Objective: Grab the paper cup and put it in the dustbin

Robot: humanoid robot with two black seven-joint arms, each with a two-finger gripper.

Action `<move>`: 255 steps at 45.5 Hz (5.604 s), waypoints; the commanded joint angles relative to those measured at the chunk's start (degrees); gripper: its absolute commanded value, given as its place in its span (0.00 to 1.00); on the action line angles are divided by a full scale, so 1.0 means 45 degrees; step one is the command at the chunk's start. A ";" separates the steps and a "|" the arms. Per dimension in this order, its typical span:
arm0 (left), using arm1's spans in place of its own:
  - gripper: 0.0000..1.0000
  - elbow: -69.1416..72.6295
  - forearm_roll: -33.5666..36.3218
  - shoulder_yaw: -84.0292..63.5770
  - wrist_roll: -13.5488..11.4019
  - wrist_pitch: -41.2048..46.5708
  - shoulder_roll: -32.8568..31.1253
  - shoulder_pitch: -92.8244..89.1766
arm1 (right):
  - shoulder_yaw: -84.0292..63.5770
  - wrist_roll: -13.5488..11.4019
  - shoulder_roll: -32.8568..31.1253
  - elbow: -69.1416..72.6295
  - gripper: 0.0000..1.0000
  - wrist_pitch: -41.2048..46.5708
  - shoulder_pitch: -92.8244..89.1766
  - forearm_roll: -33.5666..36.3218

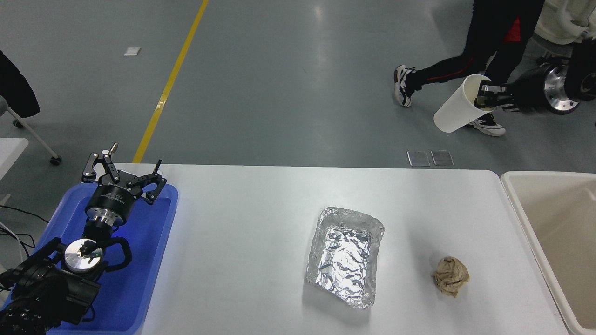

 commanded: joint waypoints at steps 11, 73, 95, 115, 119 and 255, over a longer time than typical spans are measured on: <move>1.00 0.0001 0.0004 -0.0011 -0.0006 0.0000 0.0010 0.0006 | -0.0029 -0.0058 -0.0274 -0.1268 0.00 -0.0926 -0.0981 -0.0226; 1.00 0.0001 0.0004 -0.0011 -0.0006 0.0019 0.0010 0.0006 | 0.6650 -0.0878 -0.0020 -1.2110 0.00 -0.5262 -1.6392 0.1278; 1.00 0.0001 0.0004 0.0009 -0.0006 0.0000 0.0010 0.0006 | 0.7705 -0.0878 0.0839 -1.2129 0.00 -0.5908 -1.7682 0.1258; 1.00 0.0001 0.0004 -0.0011 -0.0006 0.0019 -0.0009 0.0006 | 0.7685 -0.0878 0.1093 -1.2110 0.34 -0.5888 -1.7624 0.1278; 1.00 -0.0018 0.0004 -0.0011 -0.0006 0.0000 0.0010 0.0006 | 0.7685 -0.0859 0.1152 -1.2090 0.47 -0.5908 -1.7488 0.1278; 1.00 0.0001 -0.0016 -0.0011 -0.0006 0.0000 -0.0009 0.0006 | -0.2588 -0.1581 0.0878 0.4433 1.00 0.5655 0.4857 -0.0578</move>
